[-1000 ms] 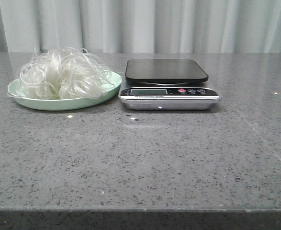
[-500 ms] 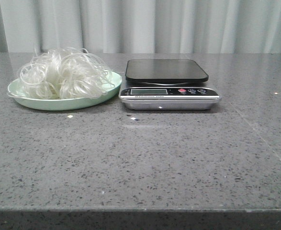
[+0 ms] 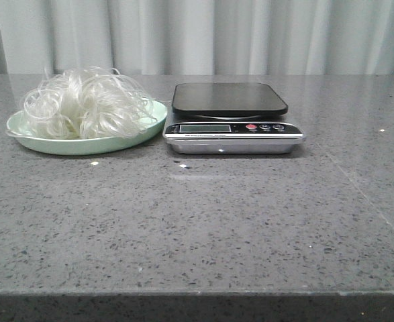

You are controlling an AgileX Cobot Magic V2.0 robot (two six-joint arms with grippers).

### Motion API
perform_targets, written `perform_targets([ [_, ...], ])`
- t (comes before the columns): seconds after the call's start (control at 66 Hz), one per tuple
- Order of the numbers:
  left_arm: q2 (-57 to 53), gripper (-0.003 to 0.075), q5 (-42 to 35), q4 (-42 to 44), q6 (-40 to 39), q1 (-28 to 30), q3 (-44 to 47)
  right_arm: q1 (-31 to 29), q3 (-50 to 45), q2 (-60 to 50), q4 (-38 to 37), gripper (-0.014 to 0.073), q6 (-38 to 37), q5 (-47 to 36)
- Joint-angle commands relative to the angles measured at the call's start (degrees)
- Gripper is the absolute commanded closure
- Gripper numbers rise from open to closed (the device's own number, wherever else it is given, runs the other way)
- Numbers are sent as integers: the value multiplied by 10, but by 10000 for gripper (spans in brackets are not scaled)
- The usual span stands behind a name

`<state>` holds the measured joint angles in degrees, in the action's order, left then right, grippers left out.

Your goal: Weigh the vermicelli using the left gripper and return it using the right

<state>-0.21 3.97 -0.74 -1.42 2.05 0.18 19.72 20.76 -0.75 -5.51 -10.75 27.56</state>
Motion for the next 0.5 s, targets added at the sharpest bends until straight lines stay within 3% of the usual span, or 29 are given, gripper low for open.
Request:
perform_targets([
  [0.0, -12, 594, -48, 0, -5, 1, 4, -89, -5, -4, -9, 426, 6, -66],
  [0.167, -12, 594, -48, 0, -5, 1, 4, -187, -84, -4, 21, 426, 6, -168],
  [0.485, -12, 594, -48, 0, -5, 1, 4, -195, -215, -8, 69, 426, 6, -356],
])
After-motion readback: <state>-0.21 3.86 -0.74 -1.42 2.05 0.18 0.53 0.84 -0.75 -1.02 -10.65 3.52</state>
